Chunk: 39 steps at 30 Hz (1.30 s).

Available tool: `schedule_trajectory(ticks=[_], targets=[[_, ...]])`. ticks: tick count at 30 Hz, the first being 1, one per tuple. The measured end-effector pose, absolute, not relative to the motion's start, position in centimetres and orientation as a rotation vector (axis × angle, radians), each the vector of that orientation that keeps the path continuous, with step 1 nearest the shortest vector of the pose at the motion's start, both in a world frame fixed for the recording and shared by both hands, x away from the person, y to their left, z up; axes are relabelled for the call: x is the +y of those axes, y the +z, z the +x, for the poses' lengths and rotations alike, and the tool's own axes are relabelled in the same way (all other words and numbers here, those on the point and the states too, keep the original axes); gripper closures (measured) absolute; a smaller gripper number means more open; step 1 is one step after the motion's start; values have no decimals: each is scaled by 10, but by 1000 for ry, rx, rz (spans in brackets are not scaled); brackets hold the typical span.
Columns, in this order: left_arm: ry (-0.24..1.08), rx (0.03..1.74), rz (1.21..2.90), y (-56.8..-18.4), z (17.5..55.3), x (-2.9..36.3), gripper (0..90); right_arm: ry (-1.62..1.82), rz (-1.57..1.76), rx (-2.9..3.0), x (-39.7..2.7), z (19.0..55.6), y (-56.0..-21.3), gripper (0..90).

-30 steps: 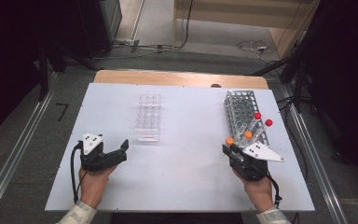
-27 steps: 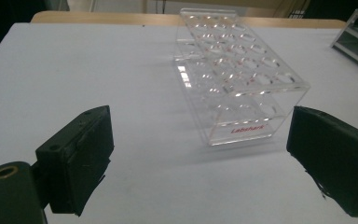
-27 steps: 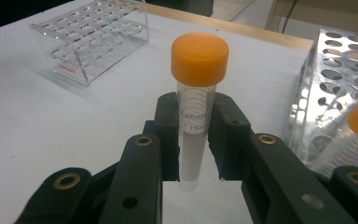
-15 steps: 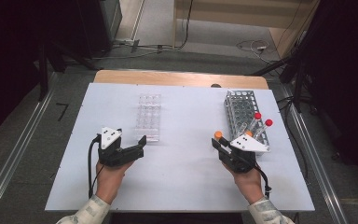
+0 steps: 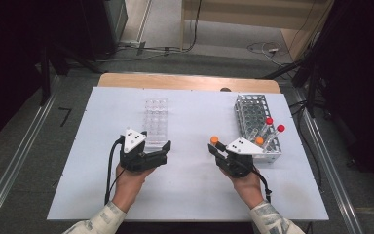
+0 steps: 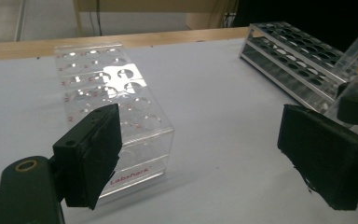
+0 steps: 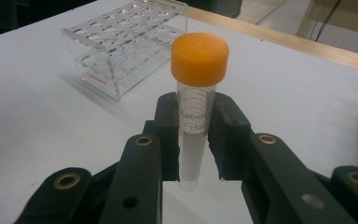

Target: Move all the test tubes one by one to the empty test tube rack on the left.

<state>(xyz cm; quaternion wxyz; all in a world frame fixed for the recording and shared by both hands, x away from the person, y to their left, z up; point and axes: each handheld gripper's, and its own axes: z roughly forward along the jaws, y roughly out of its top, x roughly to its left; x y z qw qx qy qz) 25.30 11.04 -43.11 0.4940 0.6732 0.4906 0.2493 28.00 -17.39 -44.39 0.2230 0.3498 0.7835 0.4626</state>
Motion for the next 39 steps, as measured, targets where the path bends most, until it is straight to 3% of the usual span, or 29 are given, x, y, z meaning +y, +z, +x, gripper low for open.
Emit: schedule_trajectory(ticks=[13,22,29,35,39], targets=[[513,1041,1714,-417,256,74,271,1304,889,2230,-140,279,-448,716],[474,954,1739,-416,257,59,474,1319,841,2258,-128,274,-450,717],[459,934,1773,-418,259,51,523,1324,836,2261,-126,272,-449,717],[498,917,1782,-418,258,49,674,1336,832,2265,-124,269,-448,716],[493,920,1788,-418,259,48,683,1334,835,2269,-124,270,-449,717]])
